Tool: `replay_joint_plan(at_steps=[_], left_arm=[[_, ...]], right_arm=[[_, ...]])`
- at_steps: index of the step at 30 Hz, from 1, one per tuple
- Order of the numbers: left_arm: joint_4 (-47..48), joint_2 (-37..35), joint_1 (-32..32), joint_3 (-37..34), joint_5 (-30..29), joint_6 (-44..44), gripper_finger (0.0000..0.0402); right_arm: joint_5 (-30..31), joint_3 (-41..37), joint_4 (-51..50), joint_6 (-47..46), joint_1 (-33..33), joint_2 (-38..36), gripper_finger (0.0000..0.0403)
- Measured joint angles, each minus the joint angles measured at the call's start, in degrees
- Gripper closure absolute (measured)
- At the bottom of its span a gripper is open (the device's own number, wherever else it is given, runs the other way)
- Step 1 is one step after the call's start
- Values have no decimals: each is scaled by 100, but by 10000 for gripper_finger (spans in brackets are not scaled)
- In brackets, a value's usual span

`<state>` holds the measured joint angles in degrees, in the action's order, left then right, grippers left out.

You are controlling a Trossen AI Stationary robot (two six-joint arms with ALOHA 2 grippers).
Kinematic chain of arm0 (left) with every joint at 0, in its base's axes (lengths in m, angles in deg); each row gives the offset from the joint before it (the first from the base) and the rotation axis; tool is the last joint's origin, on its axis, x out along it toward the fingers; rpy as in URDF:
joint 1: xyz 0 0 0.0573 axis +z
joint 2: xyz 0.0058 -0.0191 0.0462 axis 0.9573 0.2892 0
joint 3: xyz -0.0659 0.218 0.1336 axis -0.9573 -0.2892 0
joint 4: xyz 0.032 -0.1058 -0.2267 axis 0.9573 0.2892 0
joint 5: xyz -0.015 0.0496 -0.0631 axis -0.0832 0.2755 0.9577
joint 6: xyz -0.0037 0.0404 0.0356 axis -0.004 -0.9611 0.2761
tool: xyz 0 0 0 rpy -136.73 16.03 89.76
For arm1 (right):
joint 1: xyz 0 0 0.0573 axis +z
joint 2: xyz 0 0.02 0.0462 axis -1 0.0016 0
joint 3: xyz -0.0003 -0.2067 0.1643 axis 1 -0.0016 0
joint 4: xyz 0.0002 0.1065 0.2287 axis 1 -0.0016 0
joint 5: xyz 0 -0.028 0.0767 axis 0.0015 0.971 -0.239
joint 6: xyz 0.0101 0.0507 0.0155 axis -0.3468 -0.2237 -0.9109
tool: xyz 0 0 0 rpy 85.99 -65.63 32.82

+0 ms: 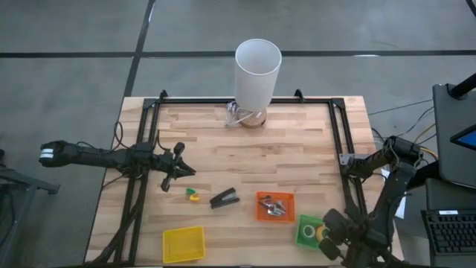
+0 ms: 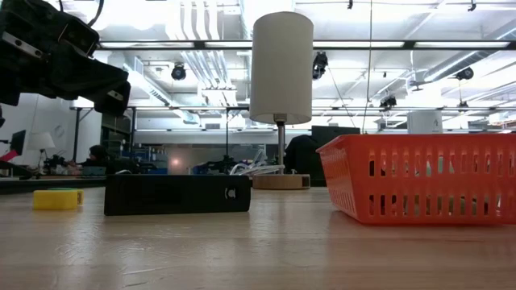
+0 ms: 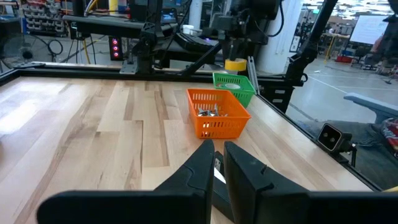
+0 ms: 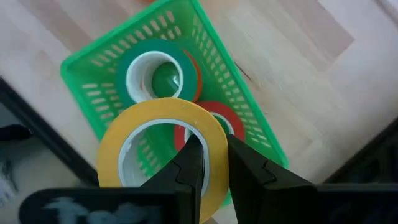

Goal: Pick and place Stapler, Stapler remover, tape
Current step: Put the yellow tape into the green basket

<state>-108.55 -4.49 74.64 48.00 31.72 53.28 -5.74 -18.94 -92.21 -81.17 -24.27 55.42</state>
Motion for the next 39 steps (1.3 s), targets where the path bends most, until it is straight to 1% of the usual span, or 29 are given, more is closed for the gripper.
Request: replay_joint_plan(at_steps=[5, 9, 17, 25, 30, 39], left_arm=[[0, -2, 1, 0, 0, 0, 362], [0, -2, 2, 0, 2, 0, 362], [0, -2, 1, 0, 1, 0, 362], [-2, -2, 2, 0, 2, 0, 362], [-1, -1, 1, 0, 1, 0, 362], [-2, 0, 0, 0, 2, 0, 362]], right_arm=[[-104, -485, 635, -45, 55, 2, 351], [-501, -771, 977, -50, 51, 2, 351], [-538, -1252, 1089, -156, 47, 7, 351], [-332, -1404, 1275, -177, 47, 7, 351], [42, -1396, 1439, -189, 47, 7, 351], [50, -1448, 1535, -299, 46, 7, 345]])
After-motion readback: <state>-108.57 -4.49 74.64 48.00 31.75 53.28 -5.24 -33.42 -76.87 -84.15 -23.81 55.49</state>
